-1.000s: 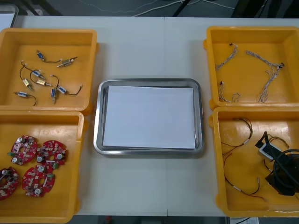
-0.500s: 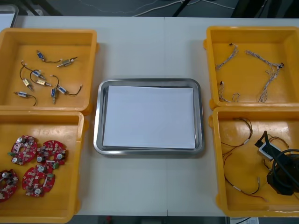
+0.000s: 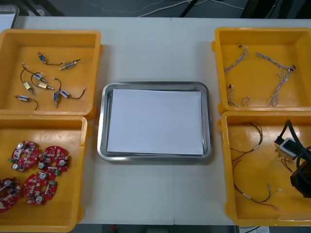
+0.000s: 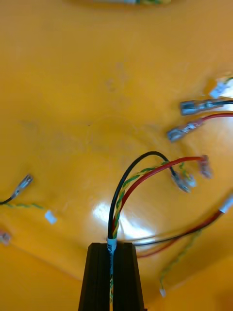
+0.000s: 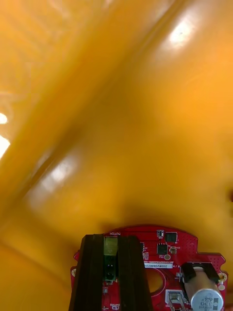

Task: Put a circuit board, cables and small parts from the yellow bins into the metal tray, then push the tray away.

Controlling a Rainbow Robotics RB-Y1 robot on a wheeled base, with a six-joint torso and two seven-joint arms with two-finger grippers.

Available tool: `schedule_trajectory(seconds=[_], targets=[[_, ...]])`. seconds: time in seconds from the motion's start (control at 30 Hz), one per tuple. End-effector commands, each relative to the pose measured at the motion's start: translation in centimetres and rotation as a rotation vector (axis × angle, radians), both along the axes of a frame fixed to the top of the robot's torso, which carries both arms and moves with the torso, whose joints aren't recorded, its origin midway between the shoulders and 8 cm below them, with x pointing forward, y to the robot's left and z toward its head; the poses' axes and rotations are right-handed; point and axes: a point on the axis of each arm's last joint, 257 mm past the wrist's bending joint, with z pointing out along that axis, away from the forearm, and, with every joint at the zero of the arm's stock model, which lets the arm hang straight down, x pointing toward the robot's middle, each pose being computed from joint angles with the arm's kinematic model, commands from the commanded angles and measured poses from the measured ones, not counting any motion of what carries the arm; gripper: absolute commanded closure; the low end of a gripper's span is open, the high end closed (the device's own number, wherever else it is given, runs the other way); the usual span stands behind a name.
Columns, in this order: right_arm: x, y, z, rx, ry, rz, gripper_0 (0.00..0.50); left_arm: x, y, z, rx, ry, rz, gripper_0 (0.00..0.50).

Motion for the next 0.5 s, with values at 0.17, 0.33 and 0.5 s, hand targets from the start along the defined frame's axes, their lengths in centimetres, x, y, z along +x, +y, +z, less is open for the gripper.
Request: schedule_trajectory(seconds=[0.17, 0.33, 0.5], targets=[[1.0, 1.6, 5.7, 0.105, -0.044, -0.005, 0.500, 1.4, -0.3, 5.1, 0.060, -0.061, -0.122, 0.500], [1.3, 2.7, 7.9, 0.159, -0.041, 0.003, 0.500, 2.1, -0.8, 7.1, 0.101, -0.083, -0.164, 0.500], [2.9, 3.6, 10.4, 0.150, -0.112, 0.033, 0.500, 3.0, -2.2, 8.9, 0.119, -0.084, -0.212, 0.500]])
